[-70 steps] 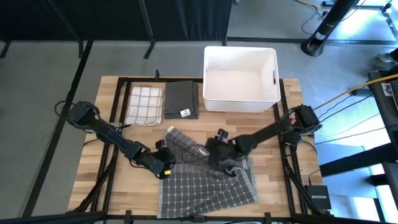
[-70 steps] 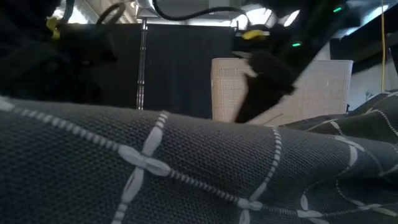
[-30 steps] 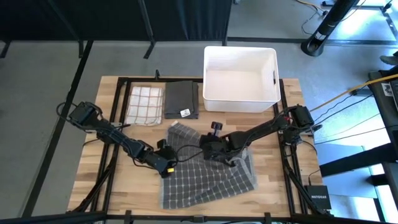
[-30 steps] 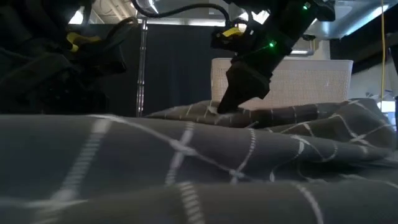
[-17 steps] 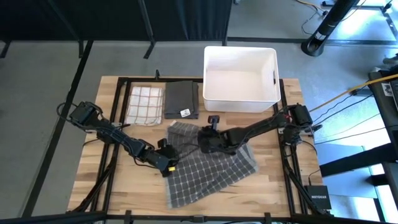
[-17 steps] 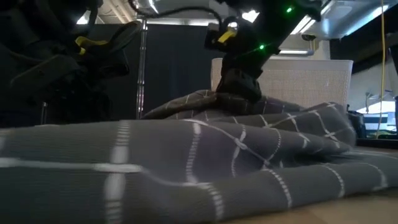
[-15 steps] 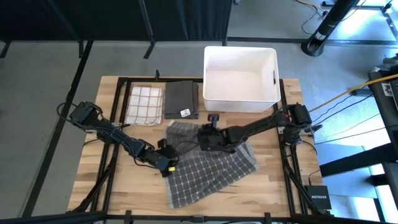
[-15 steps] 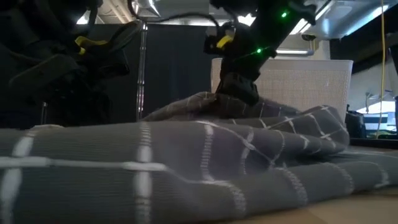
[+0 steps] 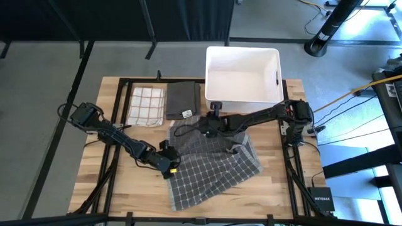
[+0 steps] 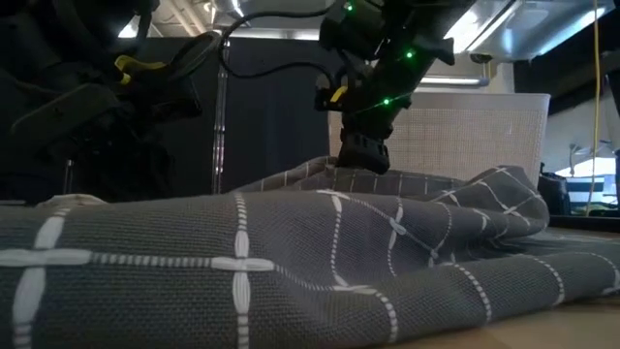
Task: Fold towel
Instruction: Fold the grey patterned towel
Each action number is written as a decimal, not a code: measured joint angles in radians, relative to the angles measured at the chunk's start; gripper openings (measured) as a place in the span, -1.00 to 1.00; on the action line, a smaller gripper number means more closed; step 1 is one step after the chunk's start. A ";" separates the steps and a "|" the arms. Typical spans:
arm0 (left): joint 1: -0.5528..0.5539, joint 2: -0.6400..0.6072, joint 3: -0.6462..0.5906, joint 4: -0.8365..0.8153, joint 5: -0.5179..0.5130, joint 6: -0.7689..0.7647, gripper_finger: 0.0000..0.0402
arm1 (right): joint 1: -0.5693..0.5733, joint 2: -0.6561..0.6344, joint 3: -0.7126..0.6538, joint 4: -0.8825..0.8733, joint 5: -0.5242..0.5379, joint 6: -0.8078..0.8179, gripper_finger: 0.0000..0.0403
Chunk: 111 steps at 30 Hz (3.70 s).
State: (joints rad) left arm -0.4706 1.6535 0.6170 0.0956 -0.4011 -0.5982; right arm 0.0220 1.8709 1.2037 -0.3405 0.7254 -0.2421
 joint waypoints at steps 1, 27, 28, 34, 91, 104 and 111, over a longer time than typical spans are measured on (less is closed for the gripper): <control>0.000 0.000 0.000 0.000 0.001 0.000 -0.35 | 0.001 0.000 0.000 0.000 0.000 0.001 -0.75; -0.036 -0.100 0.024 -0.117 -0.020 0.049 -0.35 | 0.413 -0.019 -0.105 -0.494 -0.199 0.998 -0.12; -0.029 -0.091 0.023 -0.135 -0.022 0.037 -0.35 | 0.420 -0.019 -0.148 -0.436 -0.236 1.044 -0.14; -0.019 -0.076 0.023 -0.158 -0.016 -0.007 -0.35 | 0.494 -0.032 -0.222 -0.191 -0.429 1.234 -0.19; -0.094 -0.148 0.098 -0.433 0.474 -0.079 -0.35 | 0.750 -0.170 -0.203 0.000 -0.177 1.024 -0.19; -0.053 -0.166 0.099 -0.469 0.550 -0.132 -0.35 | 0.750 -0.170 -0.203 -0.007 -0.198 1.022 -0.19; -0.001 -0.167 0.119 -0.564 0.544 -0.168 -0.35 | 0.743 -0.170 -0.203 -0.008 -0.195 1.022 -0.19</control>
State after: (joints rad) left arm -0.4715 1.4863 0.7365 -0.4686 0.1427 -0.7660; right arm 0.7650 1.7008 1.0008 -0.3481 0.5302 0.7799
